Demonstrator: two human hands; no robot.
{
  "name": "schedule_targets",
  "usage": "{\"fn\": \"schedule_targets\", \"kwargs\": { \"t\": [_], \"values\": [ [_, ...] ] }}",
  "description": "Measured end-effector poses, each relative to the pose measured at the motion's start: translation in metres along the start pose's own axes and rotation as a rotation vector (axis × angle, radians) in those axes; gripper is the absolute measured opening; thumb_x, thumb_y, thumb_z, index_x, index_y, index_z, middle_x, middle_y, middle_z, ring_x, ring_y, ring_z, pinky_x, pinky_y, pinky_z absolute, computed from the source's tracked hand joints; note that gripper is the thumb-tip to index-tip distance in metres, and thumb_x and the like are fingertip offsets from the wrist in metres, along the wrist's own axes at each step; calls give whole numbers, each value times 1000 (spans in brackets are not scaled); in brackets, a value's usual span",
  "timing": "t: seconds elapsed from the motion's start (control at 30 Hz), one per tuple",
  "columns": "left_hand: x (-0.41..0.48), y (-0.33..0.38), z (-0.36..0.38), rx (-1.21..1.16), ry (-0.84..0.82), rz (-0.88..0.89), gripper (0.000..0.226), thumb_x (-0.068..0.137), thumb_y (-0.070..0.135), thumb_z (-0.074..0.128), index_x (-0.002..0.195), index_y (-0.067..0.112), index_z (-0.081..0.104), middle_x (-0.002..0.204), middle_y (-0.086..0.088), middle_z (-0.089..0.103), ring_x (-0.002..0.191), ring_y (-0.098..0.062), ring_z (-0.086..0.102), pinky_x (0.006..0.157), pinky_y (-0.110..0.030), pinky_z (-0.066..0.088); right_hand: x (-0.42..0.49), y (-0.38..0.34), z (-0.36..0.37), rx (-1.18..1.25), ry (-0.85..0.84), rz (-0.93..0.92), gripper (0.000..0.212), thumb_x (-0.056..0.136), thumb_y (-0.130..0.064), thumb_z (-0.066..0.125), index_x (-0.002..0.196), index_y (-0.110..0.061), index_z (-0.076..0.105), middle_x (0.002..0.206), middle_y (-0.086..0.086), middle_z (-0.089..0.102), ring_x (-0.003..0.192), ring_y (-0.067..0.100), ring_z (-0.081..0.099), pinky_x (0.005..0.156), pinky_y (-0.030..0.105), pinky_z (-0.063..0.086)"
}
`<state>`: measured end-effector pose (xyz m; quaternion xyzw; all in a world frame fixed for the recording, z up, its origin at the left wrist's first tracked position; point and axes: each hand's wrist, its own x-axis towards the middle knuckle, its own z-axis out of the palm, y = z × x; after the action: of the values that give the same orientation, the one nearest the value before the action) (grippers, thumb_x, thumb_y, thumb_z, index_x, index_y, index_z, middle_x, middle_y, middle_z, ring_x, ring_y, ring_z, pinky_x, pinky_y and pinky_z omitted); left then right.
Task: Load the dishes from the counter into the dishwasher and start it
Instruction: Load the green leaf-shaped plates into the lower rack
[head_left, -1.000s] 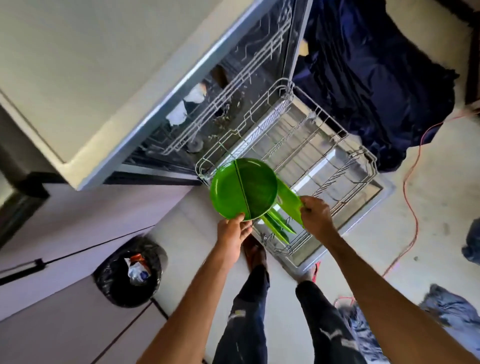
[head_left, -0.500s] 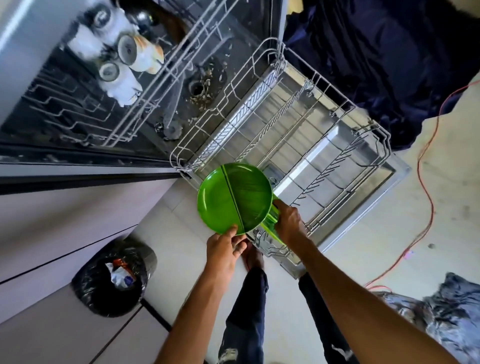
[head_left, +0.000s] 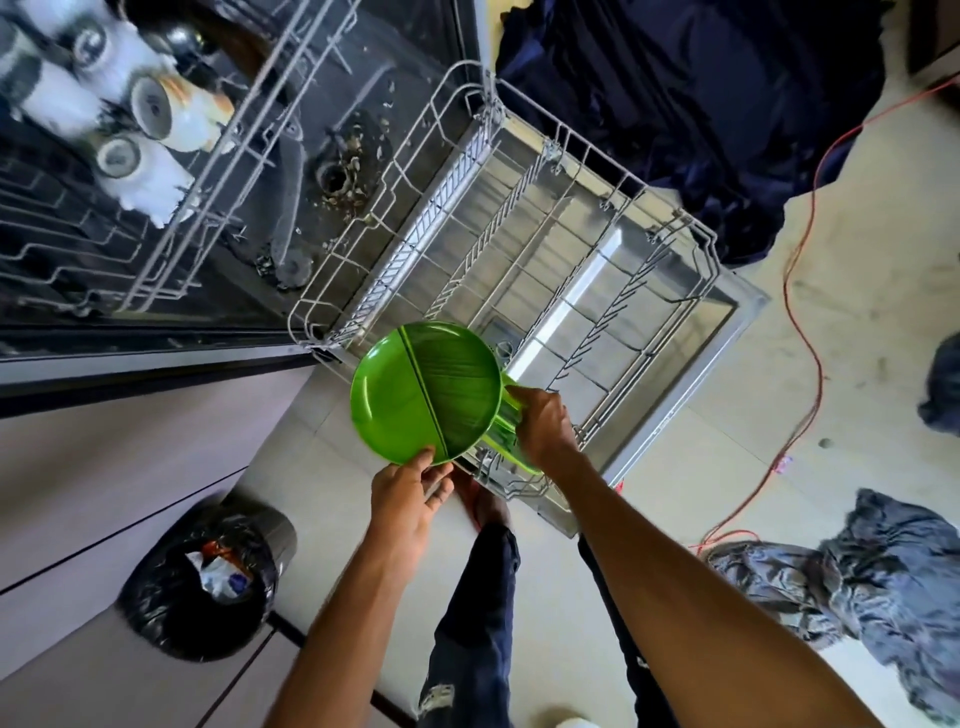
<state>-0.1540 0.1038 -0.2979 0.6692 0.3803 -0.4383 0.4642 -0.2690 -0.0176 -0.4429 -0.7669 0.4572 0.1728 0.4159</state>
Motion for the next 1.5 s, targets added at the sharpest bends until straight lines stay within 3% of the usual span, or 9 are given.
{"fn": "schedule_targets", "kwargs": {
  "t": [0.13,0.23,0.37,0.5,0.77,0.93,1.1,1.27,1.5],
  "values": [
    [0,-3,0,22,-9,6,4,99,4,57,97,6,60,86,-11,62,67,-15,62,52,-23,50,-11,16,8,69,30,-64,51,90,13,50,131,-14,66,122,12,70,65,-14,47,52,-1,42],
    [-1,-6,0,52,-9,4,5,99,5,56,96,6,60,84,-12,61,60,-15,58,48,-21,49,-13,15,10,44,50,-44,45,98,-2,46,136,-23,60,128,8,65,89,11,67,76,16,56],
    [-3,-6,2,42,-1,21,9,99,2,56,91,6,59,83,-10,62,70,-17,61,50,-22,50,-4,5,-4,168,8,86,40,101,-7,51,136,-24,60,123,9,69,72,16,71,56,31,60],
    [-1,-2,8,48,3,36,5,98,4,59,103,5,58,90,-10,64,74,-16,65,52,-22,53,-18,-9,-44,252,-7,120,62,90,10,57,147,-12,46,140,14,57,86,18,67,57,6,51],
    [-5,7,33,541,30,403,32,82,33,63,60,9,64,59,-8,69,53,-19,60,66,-35,53,-59,-26,-92,40,87,-557,75,81,-32,78,148,-20,46,158,5,38,149,19,28,123,36,26],
    [-17,20,64,755,-19,605,50,90,56,59,66,15,76,60,-6,70,66,-26,70,63,-35,55,-52,-31,-89,124,256,-618,39,89,3,67,124,-13,68,120,7,71,101,21,70,82,39,61],
    [-7,25,76,663,-190,515,42,96,55,52,101,21,77,96,0,78,90,-23,73,85,-45,59,-22,-21,-125,244,308,-433,18,89,-12,75,104,-2,72,83,-3,71,63,-4,58,61,20,48],
    [4,14,64,666,-162,499,21,94,16,58,101,9,76,102,-9,77,94,-26,72,89,-41,59,1,-5,-136,179,105,-324,19,82,-22,74,92,-7,70,72,-5,58,66,7,51,60,3,34],
    [9,-4,40,645,-191,430,21,93,8,57,99,10,76,98,-3,78,63,-5,64,68,-23,52,0,6,-112,98,77,-277,27,77,-31,65,95,-11,69,80,0,64,74,21,62,65,24,36]
  ]
}}
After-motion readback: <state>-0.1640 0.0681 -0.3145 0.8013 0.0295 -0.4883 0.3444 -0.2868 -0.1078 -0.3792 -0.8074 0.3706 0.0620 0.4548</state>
